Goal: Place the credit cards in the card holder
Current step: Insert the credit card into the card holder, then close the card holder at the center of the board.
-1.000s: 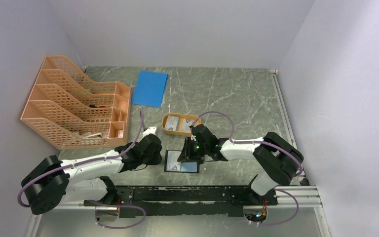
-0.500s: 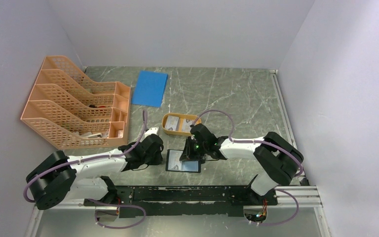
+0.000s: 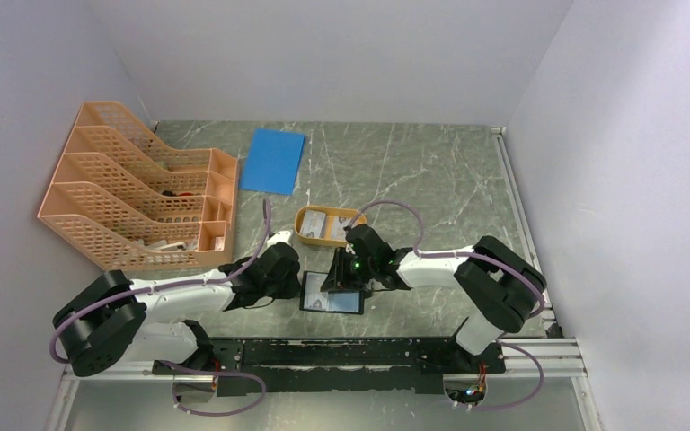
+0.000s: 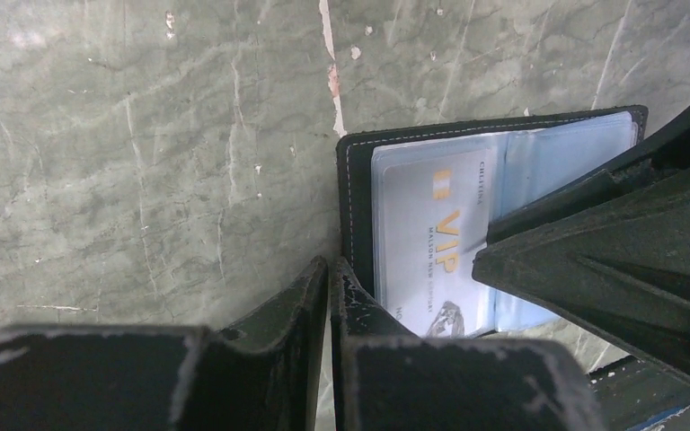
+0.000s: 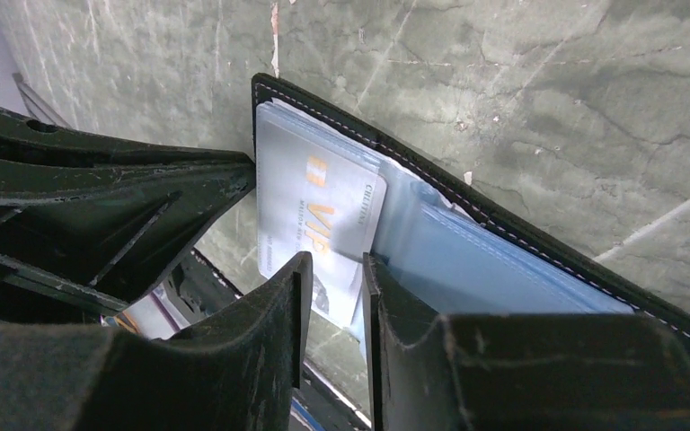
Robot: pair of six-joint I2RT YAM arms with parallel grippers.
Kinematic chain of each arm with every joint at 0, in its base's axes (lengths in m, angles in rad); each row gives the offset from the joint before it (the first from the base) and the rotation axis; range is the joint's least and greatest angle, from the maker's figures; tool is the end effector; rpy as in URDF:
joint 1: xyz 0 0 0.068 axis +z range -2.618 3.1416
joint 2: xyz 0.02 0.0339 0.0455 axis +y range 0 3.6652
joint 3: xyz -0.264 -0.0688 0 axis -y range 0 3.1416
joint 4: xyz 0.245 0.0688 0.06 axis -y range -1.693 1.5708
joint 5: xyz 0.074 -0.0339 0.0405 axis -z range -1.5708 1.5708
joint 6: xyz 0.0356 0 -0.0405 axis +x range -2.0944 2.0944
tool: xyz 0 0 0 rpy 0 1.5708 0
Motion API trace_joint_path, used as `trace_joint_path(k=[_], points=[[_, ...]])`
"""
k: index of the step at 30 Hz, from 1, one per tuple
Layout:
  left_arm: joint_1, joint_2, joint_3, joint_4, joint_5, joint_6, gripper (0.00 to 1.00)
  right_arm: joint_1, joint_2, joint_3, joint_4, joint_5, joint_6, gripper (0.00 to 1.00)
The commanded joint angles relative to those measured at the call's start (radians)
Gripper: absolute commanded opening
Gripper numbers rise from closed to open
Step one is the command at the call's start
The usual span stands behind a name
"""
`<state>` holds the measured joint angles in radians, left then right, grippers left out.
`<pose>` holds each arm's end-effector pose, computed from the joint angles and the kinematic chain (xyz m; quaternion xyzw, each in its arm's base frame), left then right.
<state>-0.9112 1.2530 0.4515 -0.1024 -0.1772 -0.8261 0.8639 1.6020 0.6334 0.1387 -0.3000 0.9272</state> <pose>0.1388 -0.1688 0.1443 0.0111 0.9416 -0.1949 0.2744 0.1799 0.2269 0.1298 -0.0249 0.9229 0.3665 0.1150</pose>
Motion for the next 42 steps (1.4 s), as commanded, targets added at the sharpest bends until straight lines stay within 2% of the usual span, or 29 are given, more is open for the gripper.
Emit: trace_joint_path(k=[1,5,9,13,18,21,25,32,42], points=[[0.001,0.028,-0.005,0.004,0.038,0.009,0.13,0.004,0.020,-0.019,0.069,-0.017,0.022,0.31],[0.000,0.017,0.001,-0.017,0.022,0.010,0.13,0.003,-0.019,-0.028,0.069,-0.019,0.017,0.32],[0.001,-0.033,0.009,-0.067,-0.025,0.009,0.14,0.004,-0.139,-0.010,-0.068,0.051,-0.030,0.35],[0.002,-0.105,0.023,-0.123,-0.075,0.016,0.24,0.004,-0.304,0.026,-0.279,0.155,-0.102,0.40],[0.003,-0.204,0.026,-0.186,-0.126,0.015,0.46,-0.004,-0.483,0.021,-0.530,0.378,-0.158,0.54],[0.005,-0.238,0.022,-0.207,-0.140,0.008,0.54,-0.032,-0.552,-0.027,-0.597,0.413,-0.157,0.62],[0.007,-0.263,-0.002,-0.183,-0.120,0.006,0.59,-0.059,-0.566,-0.088,-0.577,0.401,-0.136,0.65],[0.010,-0.272,-0.045,-0.072,-0.025,0.014,0.58,-0.072,-0.484,-0.131,-0.440,0.360,-0.105,0.63],[0.009,-0.241,-0.042,-0.061,-0.015,0.034,0.54,-0.087,-0.405,-0.142,-0.395,0.365,-0.126,0.37]])
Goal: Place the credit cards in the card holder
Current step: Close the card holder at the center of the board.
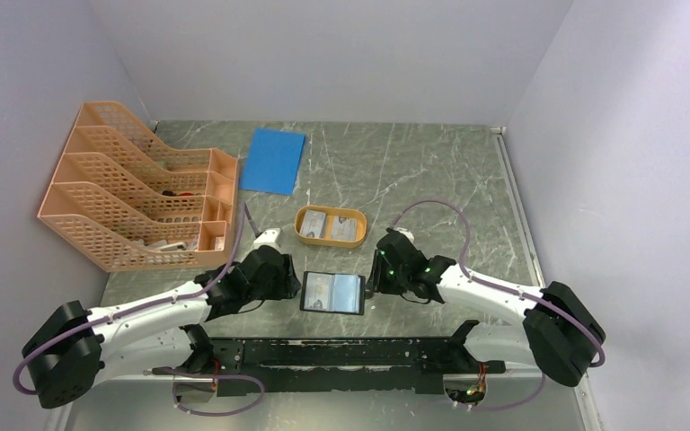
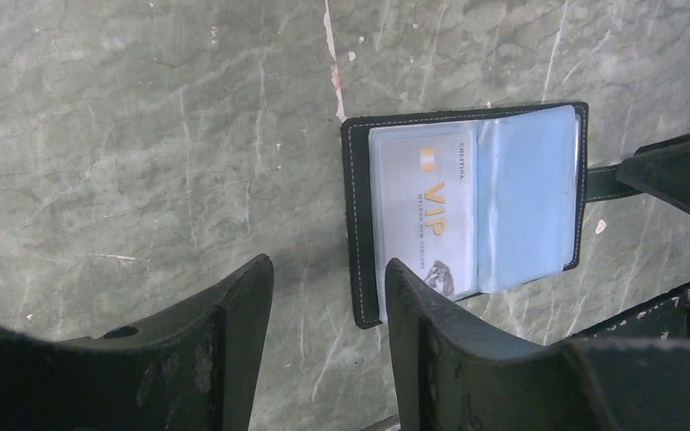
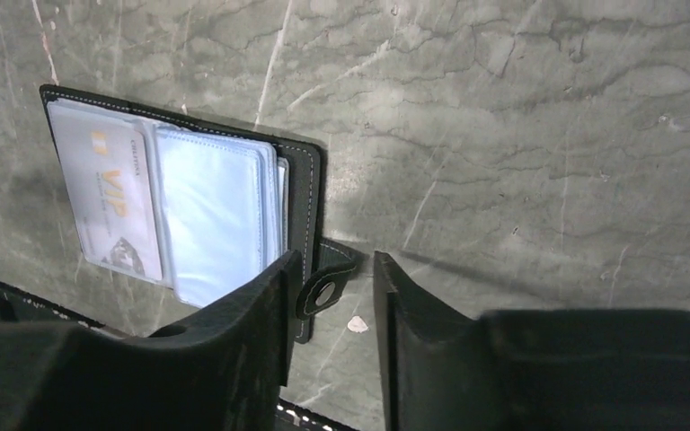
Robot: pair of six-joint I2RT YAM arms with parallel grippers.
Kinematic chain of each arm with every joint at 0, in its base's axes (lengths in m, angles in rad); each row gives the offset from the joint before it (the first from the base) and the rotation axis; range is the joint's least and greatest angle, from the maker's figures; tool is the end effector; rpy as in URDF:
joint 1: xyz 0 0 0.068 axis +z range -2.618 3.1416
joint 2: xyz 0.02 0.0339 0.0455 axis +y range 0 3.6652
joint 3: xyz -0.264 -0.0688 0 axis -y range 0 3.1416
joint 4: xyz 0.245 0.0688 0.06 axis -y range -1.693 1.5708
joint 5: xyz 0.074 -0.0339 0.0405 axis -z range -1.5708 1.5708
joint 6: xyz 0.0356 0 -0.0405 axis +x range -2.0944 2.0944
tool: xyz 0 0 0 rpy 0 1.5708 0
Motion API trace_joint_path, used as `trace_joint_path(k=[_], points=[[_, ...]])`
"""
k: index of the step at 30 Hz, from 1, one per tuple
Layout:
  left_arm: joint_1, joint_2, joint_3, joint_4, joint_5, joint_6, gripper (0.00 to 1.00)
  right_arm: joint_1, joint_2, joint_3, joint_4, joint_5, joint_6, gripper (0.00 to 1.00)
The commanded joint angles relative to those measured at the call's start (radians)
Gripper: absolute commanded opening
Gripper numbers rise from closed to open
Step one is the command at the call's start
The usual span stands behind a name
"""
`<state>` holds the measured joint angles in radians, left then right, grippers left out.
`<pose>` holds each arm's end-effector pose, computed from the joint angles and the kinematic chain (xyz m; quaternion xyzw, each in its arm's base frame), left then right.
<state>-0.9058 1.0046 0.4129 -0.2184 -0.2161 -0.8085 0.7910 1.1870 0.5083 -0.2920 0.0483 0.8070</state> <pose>0.1234 -0.1450 0.1707 0.0049 0.9240 -0.2135 0.3173 0.1499 0.1491 0.1608 0.0148 0.9550 0.1957 0.2226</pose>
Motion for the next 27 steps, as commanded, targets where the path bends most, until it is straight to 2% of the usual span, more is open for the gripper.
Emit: trace_joint_path(k=[1,8,9,16,18,20,27], points=[[0.004,0.014,-0.005,0.062,0.033,0.021,0.53,-0.019,0.011,-0.021,0.035,0.022,-0.006,0.34],[0.004,0.070,-0.004,0.120,0.076,0.049,0.49,-0.031,-0.048,-0.015,-0.015,0.045,-0.031,0.02],[0.005,0.083,-0.005,0.144,0.096,0.062,0.49,-0.030,-0.062,-0.004,-0.036,0.054,-0.039,0.00],[0.002,0.228,0.029,0.284,0.195,0.088,0.47,-0.035,-0.166,0.051,-0.145,0.071,-0.097,0.00],[0.001,0.253,0.036,0.318,0.217,0.091,0.40,-0.034,-0.195,0.066,-0.147,0.036,-0.123,0.00],[0.002,0.260,0.047,0.320,0.223,0.088,0.37,-0.033,-0.228,0.079,-0.143,0.002,-0.146,0.00],[0.002,0.173,0.074,0.221,0.118,0.091,0.44,-0.033,-0.278,0.129,-0.130,-0.161,-0.242,0.00]])
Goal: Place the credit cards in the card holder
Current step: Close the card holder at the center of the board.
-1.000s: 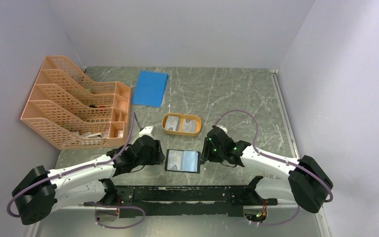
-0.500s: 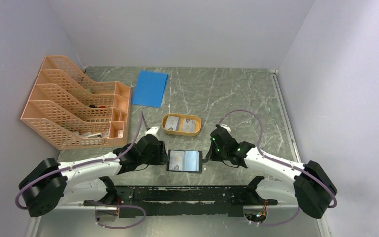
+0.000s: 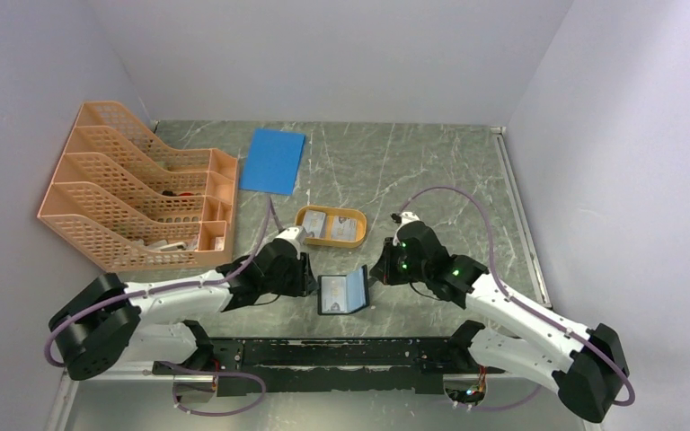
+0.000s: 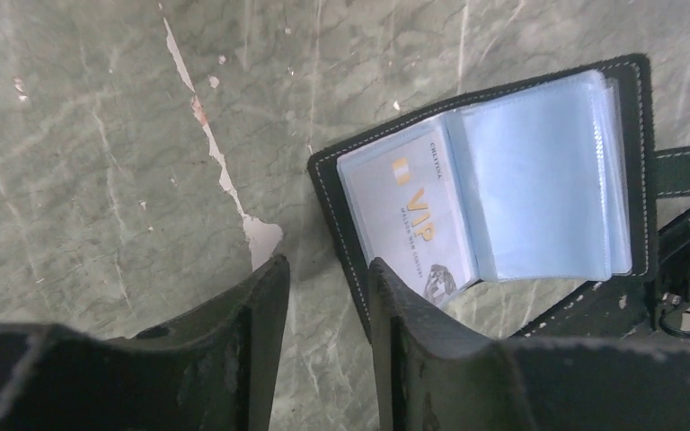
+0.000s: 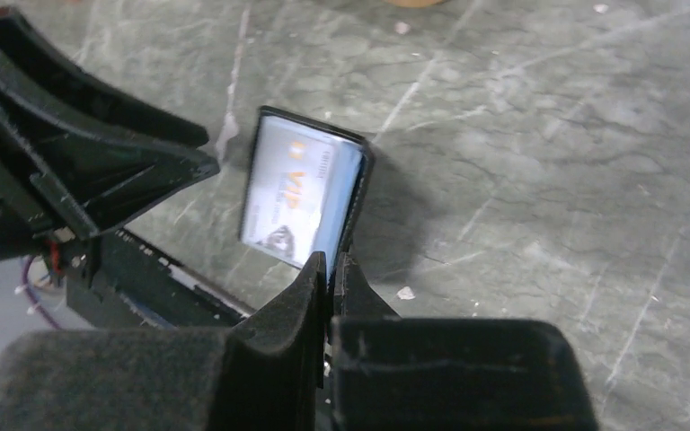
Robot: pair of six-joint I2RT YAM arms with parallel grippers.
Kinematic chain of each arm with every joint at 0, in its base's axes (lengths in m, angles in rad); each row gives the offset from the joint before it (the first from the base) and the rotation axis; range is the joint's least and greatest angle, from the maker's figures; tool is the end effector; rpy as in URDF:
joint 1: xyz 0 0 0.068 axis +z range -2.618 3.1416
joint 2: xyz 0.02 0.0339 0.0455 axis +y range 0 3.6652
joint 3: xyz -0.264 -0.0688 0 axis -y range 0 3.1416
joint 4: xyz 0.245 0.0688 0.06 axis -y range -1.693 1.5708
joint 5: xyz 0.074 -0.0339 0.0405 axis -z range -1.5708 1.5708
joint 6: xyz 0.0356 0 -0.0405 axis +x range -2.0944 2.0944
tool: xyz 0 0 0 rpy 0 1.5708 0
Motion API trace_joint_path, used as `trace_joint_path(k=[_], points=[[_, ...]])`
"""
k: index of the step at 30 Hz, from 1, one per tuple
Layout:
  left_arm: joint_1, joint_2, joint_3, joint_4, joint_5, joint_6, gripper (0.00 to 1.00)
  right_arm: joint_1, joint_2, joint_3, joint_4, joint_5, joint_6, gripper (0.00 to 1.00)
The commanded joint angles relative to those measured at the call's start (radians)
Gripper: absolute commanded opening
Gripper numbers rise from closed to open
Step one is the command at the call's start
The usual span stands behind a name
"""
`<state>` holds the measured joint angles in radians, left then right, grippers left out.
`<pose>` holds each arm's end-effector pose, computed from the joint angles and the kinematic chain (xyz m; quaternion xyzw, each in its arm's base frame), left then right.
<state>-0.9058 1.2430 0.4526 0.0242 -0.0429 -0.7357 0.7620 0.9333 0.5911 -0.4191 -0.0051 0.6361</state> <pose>0.1425 -0.1792 0.1556 0.0698 0.9173 -0.2729 0.2813 0.1396 0.1335 0.2243 -0.0588 0.9173 0.2552 0.2999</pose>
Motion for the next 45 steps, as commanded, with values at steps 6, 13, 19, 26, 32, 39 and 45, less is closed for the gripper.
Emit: trace_joint_path(k=[6,13,19,26,32,39,45], points=[[0.002,-0.139,0.009,-0.101,-0.107,0.015,0.49,-0.004,0.001,0.077,0.088,-0.262,-0.064,0.00],[0.002,-0.088,-0.021,-0.106,-0.114,-0.016,0.47,0.003,0.115,0.067,0.288,-0.369,0.024,0.00],[0.001,-0.060,-0.023,-0.099,-0.108,-0.025,0.45,0.063,0.236,0.068,0.395,-0.360,0.069,0.00],[0.001,-0.161,-0.027,-0.218,-0.189,-0.062,0.47,0.143,0.411,0.102,0.460,-0.351,0.071,0.00],[0.002,-0.305,-0.048,-0.292,-0.240,-0.109,0.48,0.224,0.522,0.143,0.432,-0.429,0.012,0.31],[0.003,-0.336,-0.010,-0.316,-0.233,-0.119,0.52,0.245,0.433,0.195,0.250,-0.393,-0.102,0.79],[0.004,-0.360,0.021,-0.308,-0.169,-0.121,0.65,0.139,0.219,0.136,0.176,-0.244,-0.111,0.74]])
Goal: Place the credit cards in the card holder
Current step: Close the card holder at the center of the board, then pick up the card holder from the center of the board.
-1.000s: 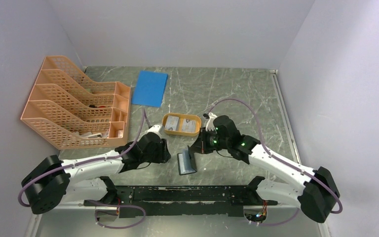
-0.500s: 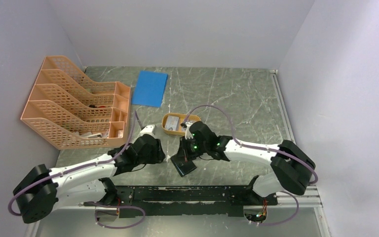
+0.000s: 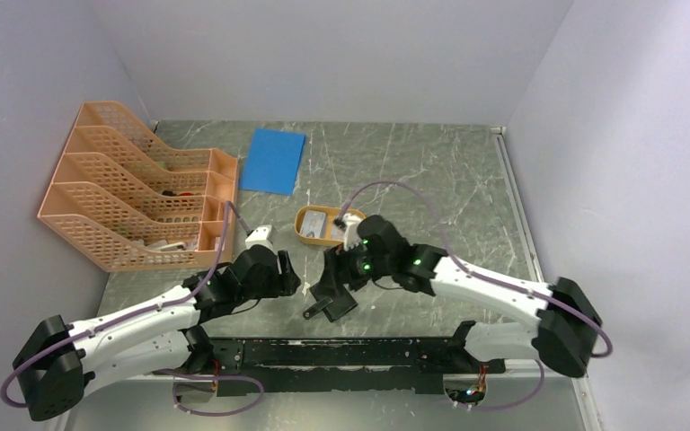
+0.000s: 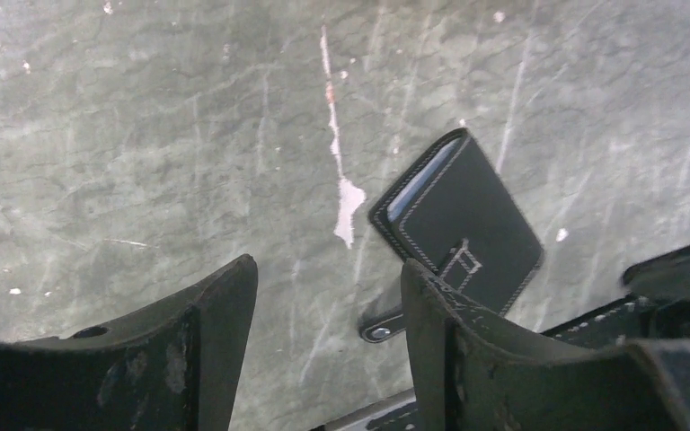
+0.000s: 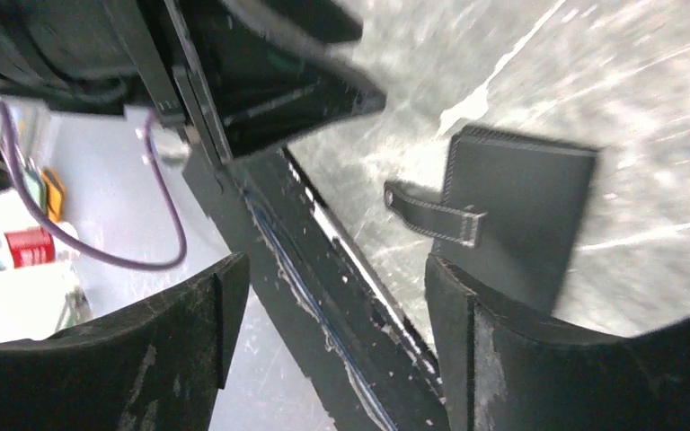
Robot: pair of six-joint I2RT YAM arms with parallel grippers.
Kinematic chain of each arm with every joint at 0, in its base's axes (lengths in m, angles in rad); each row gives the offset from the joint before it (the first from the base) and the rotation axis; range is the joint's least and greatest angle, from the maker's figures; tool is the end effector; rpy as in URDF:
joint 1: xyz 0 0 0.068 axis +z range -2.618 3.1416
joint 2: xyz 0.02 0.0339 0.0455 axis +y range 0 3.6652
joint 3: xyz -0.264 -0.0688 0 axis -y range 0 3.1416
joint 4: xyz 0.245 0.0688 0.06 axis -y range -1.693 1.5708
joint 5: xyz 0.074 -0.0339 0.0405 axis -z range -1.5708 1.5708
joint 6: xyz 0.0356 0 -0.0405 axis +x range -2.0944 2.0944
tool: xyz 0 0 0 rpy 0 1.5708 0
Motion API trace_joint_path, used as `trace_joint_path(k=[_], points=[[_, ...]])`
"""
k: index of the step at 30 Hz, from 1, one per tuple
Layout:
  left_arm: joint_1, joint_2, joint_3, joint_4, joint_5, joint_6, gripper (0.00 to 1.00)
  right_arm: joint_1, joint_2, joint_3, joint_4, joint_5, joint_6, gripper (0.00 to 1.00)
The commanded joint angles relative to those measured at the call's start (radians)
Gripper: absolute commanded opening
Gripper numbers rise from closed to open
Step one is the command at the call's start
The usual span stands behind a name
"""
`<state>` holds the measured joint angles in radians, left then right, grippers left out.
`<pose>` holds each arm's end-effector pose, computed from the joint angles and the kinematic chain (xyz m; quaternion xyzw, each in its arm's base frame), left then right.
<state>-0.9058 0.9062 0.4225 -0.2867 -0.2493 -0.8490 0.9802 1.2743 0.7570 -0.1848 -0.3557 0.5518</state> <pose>0.1179 -0.1361 0.1849 -0.0225 0.9148 -0.2241 0.3351 0.1386 0.2291 0.2276 -0.2625 0.8566 0.4028 0.1872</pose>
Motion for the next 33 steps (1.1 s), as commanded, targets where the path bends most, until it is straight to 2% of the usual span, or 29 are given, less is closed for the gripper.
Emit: trace_joint_path(k=[1,4,9,15,22,26,33], points=[[0.002,-0.019,0.053,0.019,0.066,-0.002,0.67,-0.101,-0.138,-0.057,-0.055,0.129,-0.017,0.71],[0.000,0.025,0.051,0.087,0.182,0.014,0.70,-0.135,-0.121,-0.118,-0.047,0.178,0.009,0.63],[-0.039,0.162,0.060,0.191,0.326,0.051,0.72,-0.137,-0.087,-0.233,0.072,0.170,0.079,0.61],[-0.104,0.266,0.077,0.224,0.334,0.084,0.73,-0.137,-0.092,-0.317,0.163,0.192,0.155,0.61],[-0.112,0.342,0.078,0.240,0.334,0.103,0.70,-0.137,-0.147,-0.339,0.139,0.221,0.163,0.62],[-0.112,0.381,0.079,0.227,0.317,0.111,0.61,-0.137,-0.151,-0.343,0.139,0.222,0.168,0.62],[-0.111,0.413,0.071,0.204,0.292,0.128,0.32,-0.137,-0.165,-0.350,0.143,0.219,0.181,0.62]])
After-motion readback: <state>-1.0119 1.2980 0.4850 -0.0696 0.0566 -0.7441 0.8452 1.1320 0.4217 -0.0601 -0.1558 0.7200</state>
